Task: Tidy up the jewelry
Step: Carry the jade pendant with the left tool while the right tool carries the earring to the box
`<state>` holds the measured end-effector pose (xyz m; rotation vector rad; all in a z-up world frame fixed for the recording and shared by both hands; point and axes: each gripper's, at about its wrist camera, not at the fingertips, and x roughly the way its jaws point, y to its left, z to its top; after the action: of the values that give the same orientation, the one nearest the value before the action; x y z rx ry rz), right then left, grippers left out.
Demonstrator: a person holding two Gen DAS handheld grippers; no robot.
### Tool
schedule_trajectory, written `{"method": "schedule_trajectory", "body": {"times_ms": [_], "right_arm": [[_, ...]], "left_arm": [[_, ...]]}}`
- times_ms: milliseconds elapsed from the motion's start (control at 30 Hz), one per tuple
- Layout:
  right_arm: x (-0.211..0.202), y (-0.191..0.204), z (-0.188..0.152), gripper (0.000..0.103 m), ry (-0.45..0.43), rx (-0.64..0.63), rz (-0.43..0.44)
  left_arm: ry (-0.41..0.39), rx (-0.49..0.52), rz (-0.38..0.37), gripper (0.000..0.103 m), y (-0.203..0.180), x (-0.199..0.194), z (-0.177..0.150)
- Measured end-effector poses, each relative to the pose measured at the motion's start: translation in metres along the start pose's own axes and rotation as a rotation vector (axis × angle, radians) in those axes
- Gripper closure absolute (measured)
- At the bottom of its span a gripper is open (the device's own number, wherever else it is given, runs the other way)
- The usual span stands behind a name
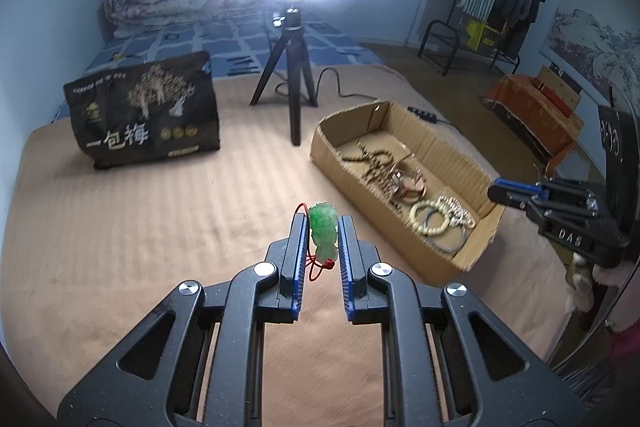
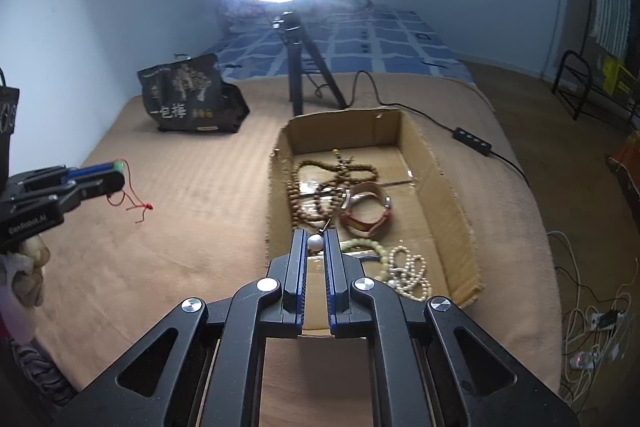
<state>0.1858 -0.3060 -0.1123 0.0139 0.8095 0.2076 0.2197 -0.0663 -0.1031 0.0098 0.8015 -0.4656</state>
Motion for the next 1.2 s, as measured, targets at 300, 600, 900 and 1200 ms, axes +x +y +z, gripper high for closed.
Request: {"method": "schedule_trajectory", "body": {"times_ms": [300,600,900,1200], "right_arm": [[-0.004,-0.014,0.004,0.096,-0.013,0.02,-0.036],[-0.002,-0.03,0.006,0.096,-0.015,0.048,-0.046],[0.006,-0.05,0.006,0.096,-0.004,0.082,-0.053],[0.015,-0.059,0.005,0.096,0.012,0.091,-0.052]], "left_arm": [[-0.016,0.051,-0.022,0.089,-0.031,0.02,0.024],[-0.017,0.076,-0.047,0.089,-0.06,0.051,0.052],[-0.005,0.083,-0.057,0.089,-0.08,0.087,0.074],[0.016,0.084,-0.051,0.089,-0.088,0.109,0.079]]}}
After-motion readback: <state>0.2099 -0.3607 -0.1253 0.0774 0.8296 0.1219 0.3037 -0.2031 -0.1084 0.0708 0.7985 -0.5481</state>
